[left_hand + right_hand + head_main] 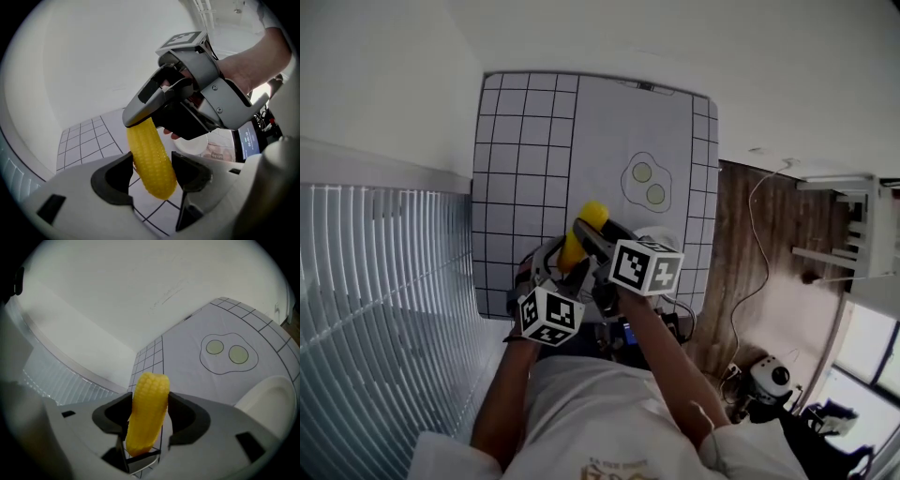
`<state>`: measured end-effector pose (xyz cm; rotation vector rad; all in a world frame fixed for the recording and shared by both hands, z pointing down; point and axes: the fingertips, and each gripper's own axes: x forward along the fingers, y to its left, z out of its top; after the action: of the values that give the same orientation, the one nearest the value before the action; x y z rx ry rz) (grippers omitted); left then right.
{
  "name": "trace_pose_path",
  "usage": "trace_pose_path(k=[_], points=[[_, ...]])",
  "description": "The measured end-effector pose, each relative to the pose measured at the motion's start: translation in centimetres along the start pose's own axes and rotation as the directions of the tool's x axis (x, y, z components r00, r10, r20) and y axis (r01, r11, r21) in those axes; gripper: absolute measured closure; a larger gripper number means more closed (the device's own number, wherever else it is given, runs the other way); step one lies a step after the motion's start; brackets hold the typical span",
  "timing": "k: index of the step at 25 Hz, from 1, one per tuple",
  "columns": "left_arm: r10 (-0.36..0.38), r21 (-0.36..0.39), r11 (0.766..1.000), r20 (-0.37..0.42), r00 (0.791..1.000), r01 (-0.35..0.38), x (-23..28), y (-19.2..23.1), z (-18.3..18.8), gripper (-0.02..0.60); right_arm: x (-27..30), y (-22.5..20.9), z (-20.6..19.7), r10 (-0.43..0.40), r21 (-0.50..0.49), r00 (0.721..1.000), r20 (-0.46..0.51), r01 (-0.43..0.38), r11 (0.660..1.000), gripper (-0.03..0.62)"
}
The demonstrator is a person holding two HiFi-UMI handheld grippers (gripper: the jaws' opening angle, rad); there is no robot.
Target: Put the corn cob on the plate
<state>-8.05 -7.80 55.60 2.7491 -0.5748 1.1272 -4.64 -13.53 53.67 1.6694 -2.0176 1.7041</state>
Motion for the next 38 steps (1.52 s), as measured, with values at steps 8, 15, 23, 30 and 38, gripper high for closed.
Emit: trace_pose_path(k=[8,15,23,30,38], points=[[-0.048,0.078,0.996,0.002,0.999,0.048,0.0,-2.1,0.9,0.314,-2.6,-1.3,-0.2,-0.026,0.054,0.998,0.052,0.023,0.998,0.352],[-0.069,0.12,0.99,0.01,0.998,0.067,0.0,-3.4,1.8,0.314,-4.4,-2.0,-0.1,-0.027,0.083,0.996,0.089,0.02,0.996,0.352],[-0.072,0.152,0.986,0.007,0.997,0.07,0.3,-4.5,2.7,0.314,-5.8,-2.8,0.2,-0.016,0.101,0.994,0.109,0.005,0.995,0.352],[-0.092,0.188,0.978,-0.006,0.996,0.091,1.2,-5.5,3.1,0.314,-6.7,-4.3,0.4,-0.026,0.127,0.992,0.12,0.01,0.992,0.352],[-0.131,0.216,0.967,-0.036,0.991,0.135,2.7,-7.5,3.5,0.313,-8.1,-6.7,0.2,-0.042,0.184,0.991,0.125,0.018,0.983,0.352]])
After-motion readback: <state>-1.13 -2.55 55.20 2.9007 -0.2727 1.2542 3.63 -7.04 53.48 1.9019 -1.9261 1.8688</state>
